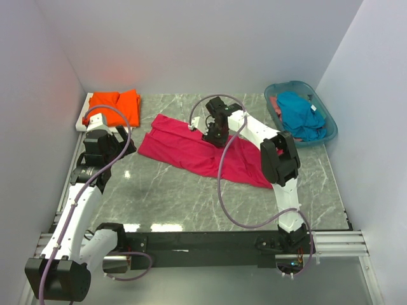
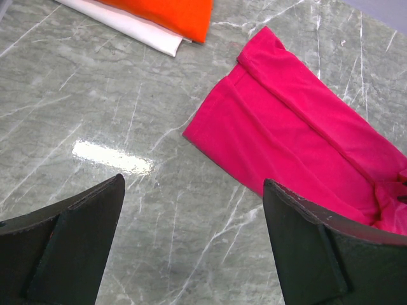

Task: Fold and stack the t-shirts
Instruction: Fold the tshirt

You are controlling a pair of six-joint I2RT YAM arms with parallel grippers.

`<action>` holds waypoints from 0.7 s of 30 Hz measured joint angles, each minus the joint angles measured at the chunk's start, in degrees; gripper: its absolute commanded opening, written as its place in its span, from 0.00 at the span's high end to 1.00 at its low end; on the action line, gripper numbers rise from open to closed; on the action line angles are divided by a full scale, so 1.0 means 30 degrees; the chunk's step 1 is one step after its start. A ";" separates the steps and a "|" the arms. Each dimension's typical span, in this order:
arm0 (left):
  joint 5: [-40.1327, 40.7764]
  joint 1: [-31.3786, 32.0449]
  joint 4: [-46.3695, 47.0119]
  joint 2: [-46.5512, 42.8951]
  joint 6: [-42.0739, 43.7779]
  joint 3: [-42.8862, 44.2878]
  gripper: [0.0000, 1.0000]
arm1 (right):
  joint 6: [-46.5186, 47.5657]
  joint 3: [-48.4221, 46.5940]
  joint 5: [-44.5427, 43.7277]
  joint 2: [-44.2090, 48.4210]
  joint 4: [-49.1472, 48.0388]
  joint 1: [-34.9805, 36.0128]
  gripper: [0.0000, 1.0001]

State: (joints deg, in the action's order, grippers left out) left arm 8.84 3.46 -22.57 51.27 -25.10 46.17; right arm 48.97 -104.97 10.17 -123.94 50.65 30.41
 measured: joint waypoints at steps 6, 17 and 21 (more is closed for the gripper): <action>0.0000 0.0000 0.0000 0.0000 0.0000 0.0000 0.05 | 0.0197 -0.0015 -0.0306 -0.0423 0.0182 -0.0015 0.63; 0.0000 0.0000 0.0000 0.0000 0.0000 0.0000 0.05 | 0.0488 -0.0036 -0.0714 -0.1020 0.0255 -0.0015 0.91; 0.0000 0.0000 0.0007 0.0022 0.0000 0.0000 0.05 | 0.0474 -0.0036 -0.0707 -0.1020 0.0087 -0.0015 0.92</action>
State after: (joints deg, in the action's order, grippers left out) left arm 8.84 3.46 -22.55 51.33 -25.10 46.17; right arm 50.39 -105.08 8.05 -127.00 50.92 30.37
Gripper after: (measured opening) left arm 0.952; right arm 0.089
